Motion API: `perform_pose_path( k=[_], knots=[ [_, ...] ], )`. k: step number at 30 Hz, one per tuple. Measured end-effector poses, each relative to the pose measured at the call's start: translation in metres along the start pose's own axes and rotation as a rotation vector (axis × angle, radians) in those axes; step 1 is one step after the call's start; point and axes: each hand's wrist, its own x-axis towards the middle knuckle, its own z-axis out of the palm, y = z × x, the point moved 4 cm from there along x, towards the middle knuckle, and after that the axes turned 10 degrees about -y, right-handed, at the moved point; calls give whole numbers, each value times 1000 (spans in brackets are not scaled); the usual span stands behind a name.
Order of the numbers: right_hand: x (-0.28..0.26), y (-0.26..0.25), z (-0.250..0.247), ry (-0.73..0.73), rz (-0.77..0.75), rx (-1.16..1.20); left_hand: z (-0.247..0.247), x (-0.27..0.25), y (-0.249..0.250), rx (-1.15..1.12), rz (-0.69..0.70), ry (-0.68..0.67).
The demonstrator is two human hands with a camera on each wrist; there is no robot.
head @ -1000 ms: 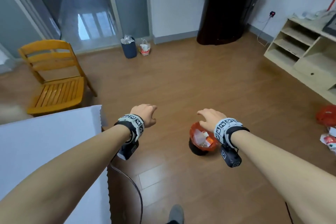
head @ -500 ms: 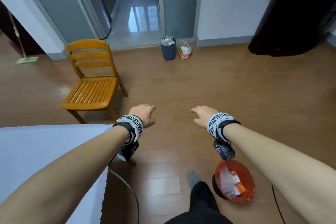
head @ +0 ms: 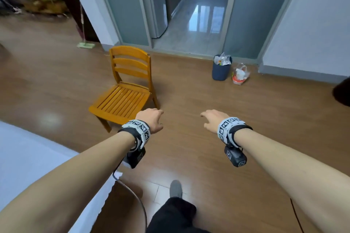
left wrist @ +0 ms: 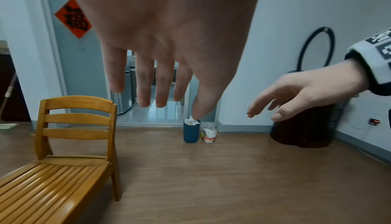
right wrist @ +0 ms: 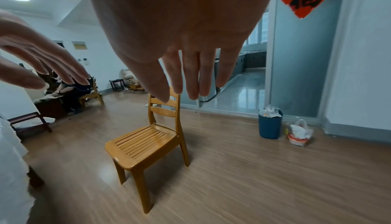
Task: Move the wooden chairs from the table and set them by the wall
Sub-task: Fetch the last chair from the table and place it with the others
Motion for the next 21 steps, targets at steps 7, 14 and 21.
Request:
perform_pose_path(
  k=[7,14,21],
  knots=[
    [168,27,-90,-30,-43,-27,-50,167,-61,-56,-59,-14],
    [303,68,-217,-14,-98,-64,-134,331,-108,-38,-114,-35],
    [437,147,-323,-1,-144,-94,-220,483,-117,-40,-161,-18]
  ],
)
